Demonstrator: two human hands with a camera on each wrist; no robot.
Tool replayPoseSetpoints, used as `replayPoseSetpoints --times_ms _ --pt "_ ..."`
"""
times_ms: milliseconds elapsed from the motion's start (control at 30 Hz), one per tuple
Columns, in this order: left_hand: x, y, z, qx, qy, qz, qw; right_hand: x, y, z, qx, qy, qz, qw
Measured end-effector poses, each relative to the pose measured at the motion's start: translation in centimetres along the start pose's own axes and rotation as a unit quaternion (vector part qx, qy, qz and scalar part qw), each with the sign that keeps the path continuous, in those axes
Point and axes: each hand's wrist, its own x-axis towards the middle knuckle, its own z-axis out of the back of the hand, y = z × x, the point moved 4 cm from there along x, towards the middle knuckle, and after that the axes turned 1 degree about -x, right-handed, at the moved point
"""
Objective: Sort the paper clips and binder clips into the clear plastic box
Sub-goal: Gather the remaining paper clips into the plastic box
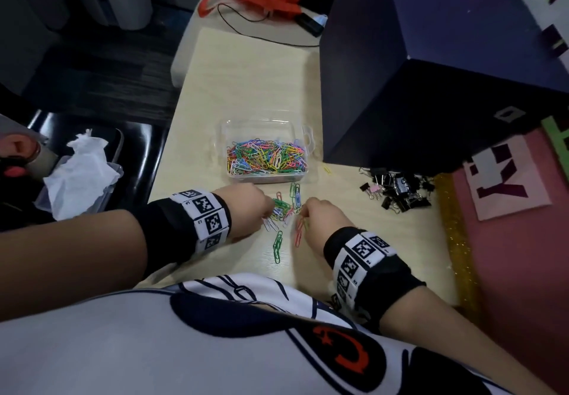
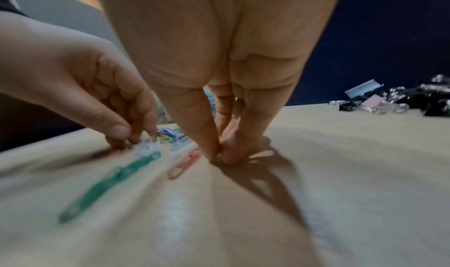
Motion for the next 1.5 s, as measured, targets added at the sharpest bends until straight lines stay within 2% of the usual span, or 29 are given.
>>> replayPoseSetpoints --times_ms 133,200,300,367,433,567,700,867,1000,1100,1267,1367,1433,1500 --pt "0.3 -0.2 0.4 -0.006 -0.045 -0.007 0.999 0.6 0.1 0.8 0.045 -0.055 0.016 0.997" --pt "0.3 0.0 0.2 0.021 -0.028 -0.018 0.999 0.5 0.1 1.3 0.032 -0.081 0.055 0.995" --pt "0.2 0.3 -0.1 0.066 0.036 -0.043 0.996 -0.2 1.1 0.4 -0.042 -0.023 0.146 0.988" --pt "0.2 0.6 0.0 0.073 0.044 -0.045 0.995 -0.8 1.5 -0.6 -0.108 -0.013 0.174 0.979" --pt "0.0 0.7 0.1 0.076 0.032 -0.042 0.996 -1.0 1.7 -1.2 -0.122 -0.032 0.175 0.976" --pt "-0.1 0.7 -0.2 0.094 0.017 -0.025 0.995 -0.8 1.5 -1.1 -0.032 -0.064 0.161 0.984" --pt "0.0 0.6 -0.3 0.103 0.000 -0.010 0.995 -0.3 1.0 -1.0 -0.001 -0.076 0.138 0.988" --pt "0.2 1.0 -0.2 0.115 -0.027 -0.001 0.993 0.6 0.5 0.1 0.060 -0.079 0.066 0.993" --pt "-0.4 1.5 0.8 0.073 -0.069 0.006 0.995 1.0 0.3 1.7 0.105 -0.092 0.025 0.990" --pt "-1.0 2.2 2.8 0.028 -0.134 0.001 0.991 1.4 1.0 3.7 0.157 -0.119 0.029 0.980" --pt "-1.1 4.4 6.3 -0.034 -0.199 0.041 0.979 2.6 3.1 7.4 0.223 -0.229 0.055 0.946" --pt "-0.6 5.5 6.9 -0.021 -0.198 0.067 0.978 3.3 2.9 7.9 0.215 -0.231 0.032 0.948" --pt "-0.7 5.8 6.6 -0.029 -0.201 0.074 0.976 3.5 1.6 8.1 0.205 -0.233 -0.014 0.951" --pt "-1.0 5.6 6.0 -0.037 -0.212 0.062 0.975 3.9 0.1 7.7 0.151 -0.187 -0.061 0.969"
